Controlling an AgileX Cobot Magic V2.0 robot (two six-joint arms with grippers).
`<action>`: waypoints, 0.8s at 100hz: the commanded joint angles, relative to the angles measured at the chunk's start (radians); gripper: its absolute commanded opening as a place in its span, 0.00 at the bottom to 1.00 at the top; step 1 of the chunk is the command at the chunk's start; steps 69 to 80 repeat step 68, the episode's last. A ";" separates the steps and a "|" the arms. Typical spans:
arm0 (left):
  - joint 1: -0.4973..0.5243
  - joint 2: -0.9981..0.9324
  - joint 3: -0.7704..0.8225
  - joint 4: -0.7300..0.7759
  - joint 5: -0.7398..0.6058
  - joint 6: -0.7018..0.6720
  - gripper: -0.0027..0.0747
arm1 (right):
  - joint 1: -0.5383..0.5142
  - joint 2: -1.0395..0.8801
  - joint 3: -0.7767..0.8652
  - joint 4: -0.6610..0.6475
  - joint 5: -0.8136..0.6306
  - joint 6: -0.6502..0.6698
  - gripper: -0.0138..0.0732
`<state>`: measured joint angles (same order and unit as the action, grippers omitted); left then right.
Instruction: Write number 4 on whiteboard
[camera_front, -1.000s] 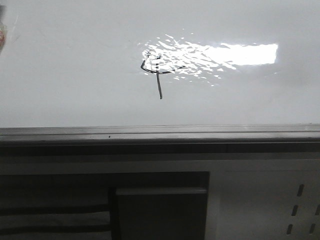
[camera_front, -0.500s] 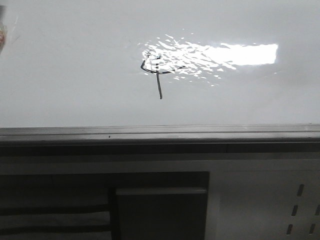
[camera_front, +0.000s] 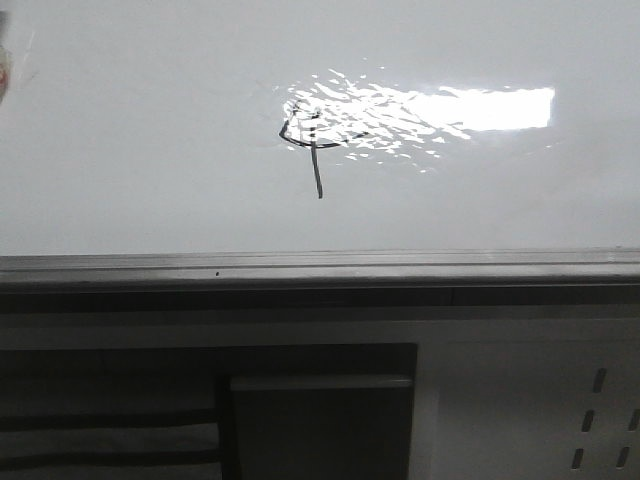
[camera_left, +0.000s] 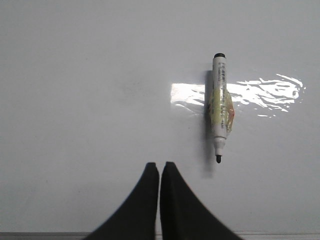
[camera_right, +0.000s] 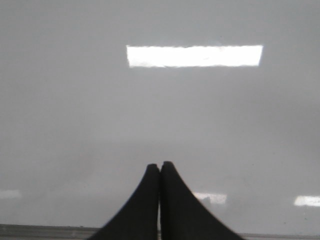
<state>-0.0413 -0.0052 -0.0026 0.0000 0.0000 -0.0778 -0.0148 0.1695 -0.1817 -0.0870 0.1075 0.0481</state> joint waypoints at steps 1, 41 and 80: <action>0.000 -0.026 0.029 0.000 -0.082 -0.009 0.01 | -0.013 -0.055 0.061 0.004 -0.172 -0.004 0.08; 0.000 -0.023 0.029 0.000 -0.084 -0.009 0.01 | -0.015 -0.201 0.210 0.004 -0.230 -0.004 0.08; 0.000 -0.023 0.029 0.000 -0.084 -0.009 0.01 | -0.015 -0.201 0.210 0.004 -0.230 -0.004 0.08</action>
